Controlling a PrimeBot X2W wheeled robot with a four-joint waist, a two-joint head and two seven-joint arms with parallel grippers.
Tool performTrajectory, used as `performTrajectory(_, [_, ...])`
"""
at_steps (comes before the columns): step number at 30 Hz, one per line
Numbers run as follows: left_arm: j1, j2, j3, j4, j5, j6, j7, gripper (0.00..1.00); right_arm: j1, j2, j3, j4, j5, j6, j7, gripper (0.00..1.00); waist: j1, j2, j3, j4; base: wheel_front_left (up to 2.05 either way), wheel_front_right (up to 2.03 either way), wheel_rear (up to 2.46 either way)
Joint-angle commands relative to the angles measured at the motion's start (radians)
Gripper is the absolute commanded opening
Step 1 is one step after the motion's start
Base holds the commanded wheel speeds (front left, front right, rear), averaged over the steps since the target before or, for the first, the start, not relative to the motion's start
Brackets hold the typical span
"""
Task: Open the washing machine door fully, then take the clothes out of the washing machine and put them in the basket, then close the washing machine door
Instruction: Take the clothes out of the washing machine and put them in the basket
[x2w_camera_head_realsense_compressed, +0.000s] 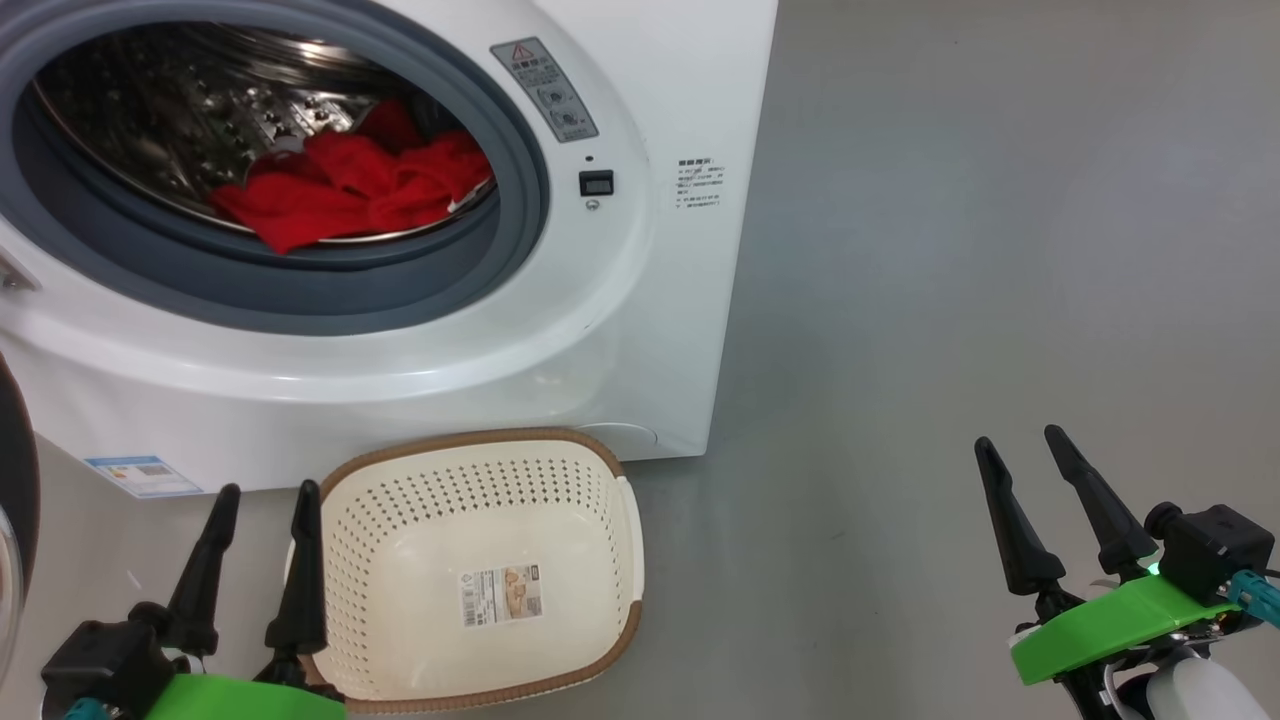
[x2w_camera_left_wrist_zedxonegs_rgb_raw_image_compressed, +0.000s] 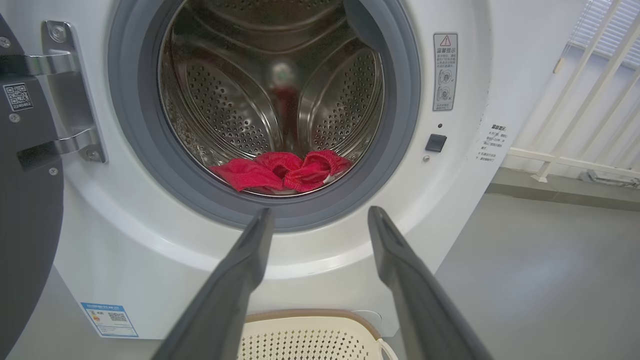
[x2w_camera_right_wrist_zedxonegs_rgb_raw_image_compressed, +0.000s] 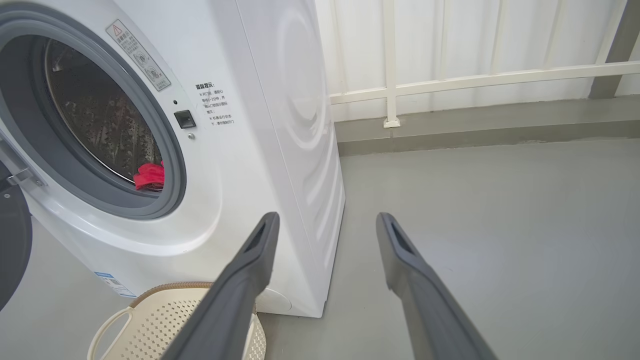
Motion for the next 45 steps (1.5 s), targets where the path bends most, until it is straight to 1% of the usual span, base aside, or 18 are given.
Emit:
performTrajectory(1, [-0.031,0.022,0.034,-0.023,0.001,-0.006,-0.004,1.0,-0.035,-0.012,0.014,-0.027,0.003,0.005,-0.009,1.0,0.0,0.0,0.003,0.0,0.0,0.0,0.0])
performTrajectory(11, [-0.044,0.022,0.03,-0.005,0.003,-0.006,-0.004,1.0,-0.046,-0.01,0.015,-0.029,0.003,0.005,-0.009,1.0,0.0,0.0,0.022,-0.001,0.0,0.0,0.0])
performTrajectory(15, [-0.057,0.016,0.027,0.021,0.01,-0.006,-0.004,1.0,-0.06,-0.006,0.018,-0.032,0.005,0.005,-0.009,1.0,0.0,0.0,0.042,-0.01,0.0,0.0,0.0])
performTrajectory(19, [-0.102,0.014,0.014,0.059,0.021,-0.006,-0.004,1.0,-0.075,0.005,0.015,-0.037,0.004,0.005,-0.009,1.0,0.0,0.0,0.073,-0.02,0.0,0.0,0.0])
performTrajectory(23, [-0.183,0.031,-0.011,0.118,0.033,-0.006,-0.004,1.0,-0.086,0.015,0.02,-0.039,0.005,0.005,-0.009,1.0,0.0,0.0,0.112,-0.034,0.0,0.0,0.0])
performTrajectory(24, [-0.183,0.031,-0.011,0.118,0.033,-0.006,-0.004,1.0,-0.086,0.015,0.02,-0.039,0.005,0.005,-0.009,1.0,0.0,0.0,0.112,-0.034,0.0,0.0,0.0])
performTrajectory(31, [-0.401,0.081,-0.034,0.272,0.044,-0.006,-0.004,1.0,-0.12,0.039,0.023,-0.045,0.009,0.005,-0.009,1.0,0.0,0.0,0.207,-0.071,0.0,0.0,0.0])
performTrajectory(38, [-0.65,0.157,-0.071,0.481,0.016,-0.006,-0.001,1.0,-0.159,0.065,0.03,-0.048,0.016,0.005,-0.009,1.0,0.0,0.0,0.298,-0.12,0.0,0.0,0.0])
performTrajectory(39, [-0.716,0.18,-0.083,0.542,0.012,-0.006,0.011,1.0,-0.169,0.072,0.035,-0.05,0.016,0.005,-0.009,1.0,0.0,0.0,0.319,-0.132,0.0,0.0,0.0])
performTrajectory(45, [-0.876,0.236,-0.117,0.685,-0.013,-0.006,0.044,1.0,-0.195,0.091,0.042,-0.055,0.021,0.005,-0.009,1.0,0.0,0.0,0.369,-0.169,0.0,0.0,0.0])
